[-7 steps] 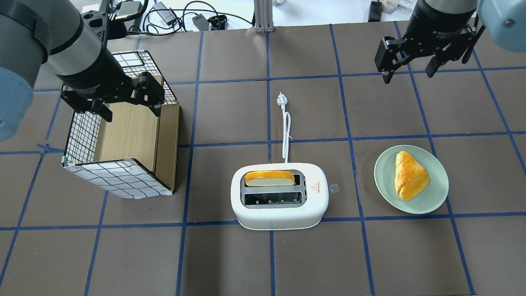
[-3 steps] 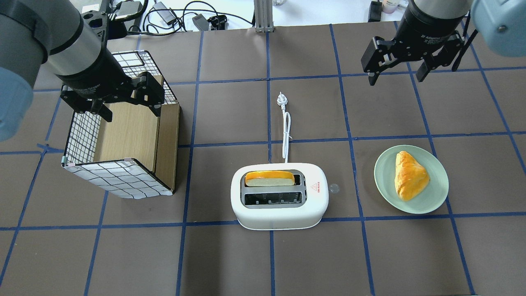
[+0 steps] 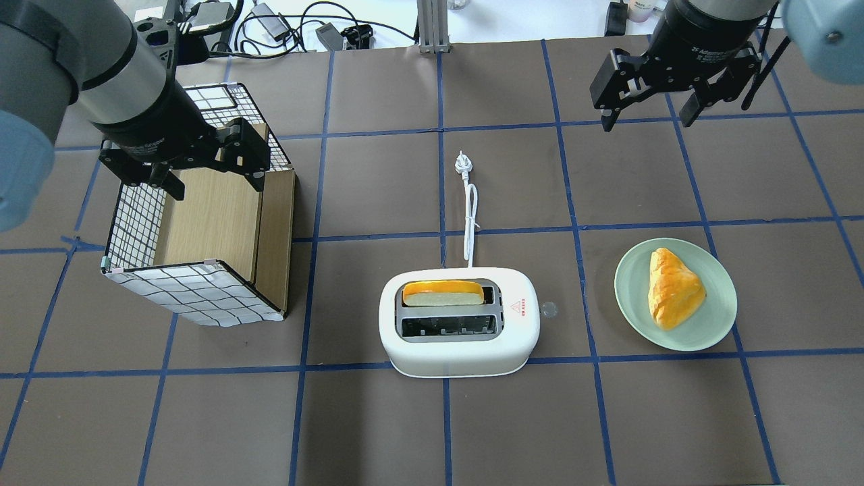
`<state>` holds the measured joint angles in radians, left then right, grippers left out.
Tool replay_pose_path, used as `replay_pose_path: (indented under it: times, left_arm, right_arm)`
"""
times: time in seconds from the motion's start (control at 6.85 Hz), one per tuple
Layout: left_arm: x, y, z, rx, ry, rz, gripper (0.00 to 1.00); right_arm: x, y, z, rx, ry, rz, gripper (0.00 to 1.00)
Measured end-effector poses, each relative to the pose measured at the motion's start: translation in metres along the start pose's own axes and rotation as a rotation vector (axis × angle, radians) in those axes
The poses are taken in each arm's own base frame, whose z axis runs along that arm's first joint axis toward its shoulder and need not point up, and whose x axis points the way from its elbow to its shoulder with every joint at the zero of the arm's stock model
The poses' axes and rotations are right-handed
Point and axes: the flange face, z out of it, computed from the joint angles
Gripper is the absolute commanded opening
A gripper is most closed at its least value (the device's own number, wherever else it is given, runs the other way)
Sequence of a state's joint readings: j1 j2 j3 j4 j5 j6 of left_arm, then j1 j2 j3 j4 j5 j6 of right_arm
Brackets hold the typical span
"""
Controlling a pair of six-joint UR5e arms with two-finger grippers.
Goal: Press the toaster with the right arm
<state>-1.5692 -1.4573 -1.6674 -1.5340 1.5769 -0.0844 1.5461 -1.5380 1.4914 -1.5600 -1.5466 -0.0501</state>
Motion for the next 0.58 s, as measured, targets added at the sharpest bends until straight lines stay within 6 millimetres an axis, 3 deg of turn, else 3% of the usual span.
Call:
replay_pose_path:
  times: [0.58]
  left_arm:
    - [0.0,0.0,0.0,0.0,0.0,0.0,1.0]
  right_arm:
    - [0.0018,-0.0002,-0.0012,0.003,0.019,0.001,1.0]
